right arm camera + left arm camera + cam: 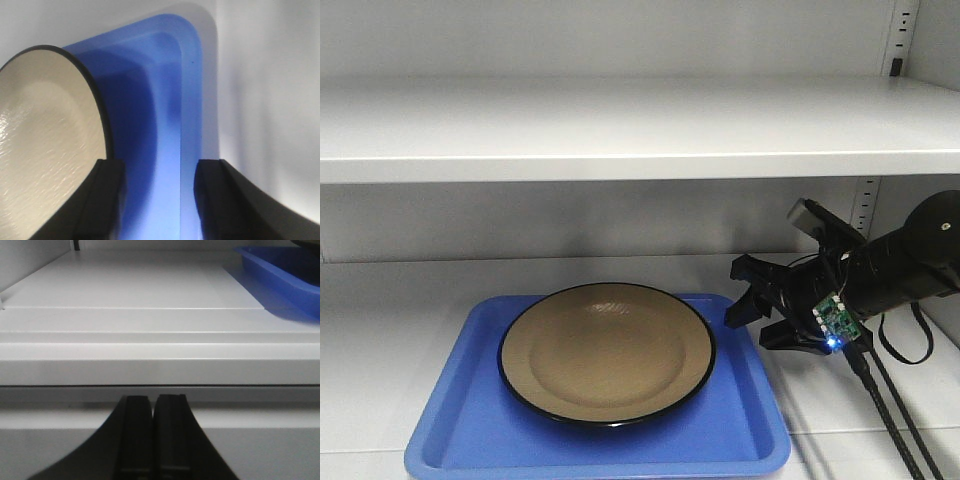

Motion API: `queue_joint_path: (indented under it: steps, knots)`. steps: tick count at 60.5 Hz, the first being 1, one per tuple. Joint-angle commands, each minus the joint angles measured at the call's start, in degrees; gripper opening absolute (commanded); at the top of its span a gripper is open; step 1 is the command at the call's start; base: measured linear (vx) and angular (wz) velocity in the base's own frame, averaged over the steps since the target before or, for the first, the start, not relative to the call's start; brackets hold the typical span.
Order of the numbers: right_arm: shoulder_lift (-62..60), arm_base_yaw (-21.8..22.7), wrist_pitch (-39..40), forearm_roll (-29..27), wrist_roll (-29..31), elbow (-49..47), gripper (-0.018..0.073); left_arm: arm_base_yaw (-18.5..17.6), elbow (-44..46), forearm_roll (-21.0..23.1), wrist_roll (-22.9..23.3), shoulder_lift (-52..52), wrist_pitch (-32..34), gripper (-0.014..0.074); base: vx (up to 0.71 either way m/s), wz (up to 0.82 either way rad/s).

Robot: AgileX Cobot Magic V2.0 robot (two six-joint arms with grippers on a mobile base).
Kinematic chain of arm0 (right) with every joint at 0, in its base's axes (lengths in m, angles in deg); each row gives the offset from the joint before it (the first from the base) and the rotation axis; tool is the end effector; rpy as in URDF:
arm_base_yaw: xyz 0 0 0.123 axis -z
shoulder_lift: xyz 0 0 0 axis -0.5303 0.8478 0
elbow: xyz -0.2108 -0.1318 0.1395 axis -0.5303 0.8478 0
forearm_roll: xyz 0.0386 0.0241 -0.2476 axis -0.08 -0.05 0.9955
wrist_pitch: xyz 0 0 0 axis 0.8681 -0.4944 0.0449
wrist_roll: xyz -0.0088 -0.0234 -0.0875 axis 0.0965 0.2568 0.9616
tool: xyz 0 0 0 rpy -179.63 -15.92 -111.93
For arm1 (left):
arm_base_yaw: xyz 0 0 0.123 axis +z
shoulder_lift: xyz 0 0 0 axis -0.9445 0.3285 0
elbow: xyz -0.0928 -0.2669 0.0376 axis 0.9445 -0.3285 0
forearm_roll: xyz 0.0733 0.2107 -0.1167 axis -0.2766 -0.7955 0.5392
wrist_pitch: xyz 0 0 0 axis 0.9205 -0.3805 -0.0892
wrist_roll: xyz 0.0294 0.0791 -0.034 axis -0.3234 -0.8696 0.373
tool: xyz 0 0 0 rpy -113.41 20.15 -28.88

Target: Place disk in tray to left cabinet

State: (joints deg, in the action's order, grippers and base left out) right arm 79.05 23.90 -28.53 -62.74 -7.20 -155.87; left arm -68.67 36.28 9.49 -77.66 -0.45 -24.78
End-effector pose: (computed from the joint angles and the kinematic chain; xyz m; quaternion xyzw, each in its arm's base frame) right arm 0.3832 0.0939 0.3171 0.0491 0.9224 0.2853 0.2558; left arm 0.0553 0.0007 0.1826 -0.0056 0.7653 0.0101 0.6436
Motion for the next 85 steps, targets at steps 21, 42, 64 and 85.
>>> queue_joint_path:
  steps: [21,42,64,85]
  knots:
    - [-2.60,0.16,2.08,-1.83,0.44,-1.93,0.0396,-0.31,-1.16,0.20,0.61,-0.89,5.03,-0.0006,0.00,0.00]
    - [-9.65,0.16,1.99,5.69,-0.93,2.14,0.0366,-0.31,-1.16,0.20,0.61,-0.89,5.03,-0.0006,0.00,0.00]
    - [-40.86,0.16,26.66,11.61,-0.37,39.70,0.0173,-0.31,-1.16,0.20,0.61,-0.89,5.03,-0.0006,0.00,0.00]
    - [-69.31,0.16,37.30,31.38,-0.37,68.27,-0.0014,-0.31,-1.16,0.20,0.61,-0.89,5.03,-0.0006,0.00,0.00]
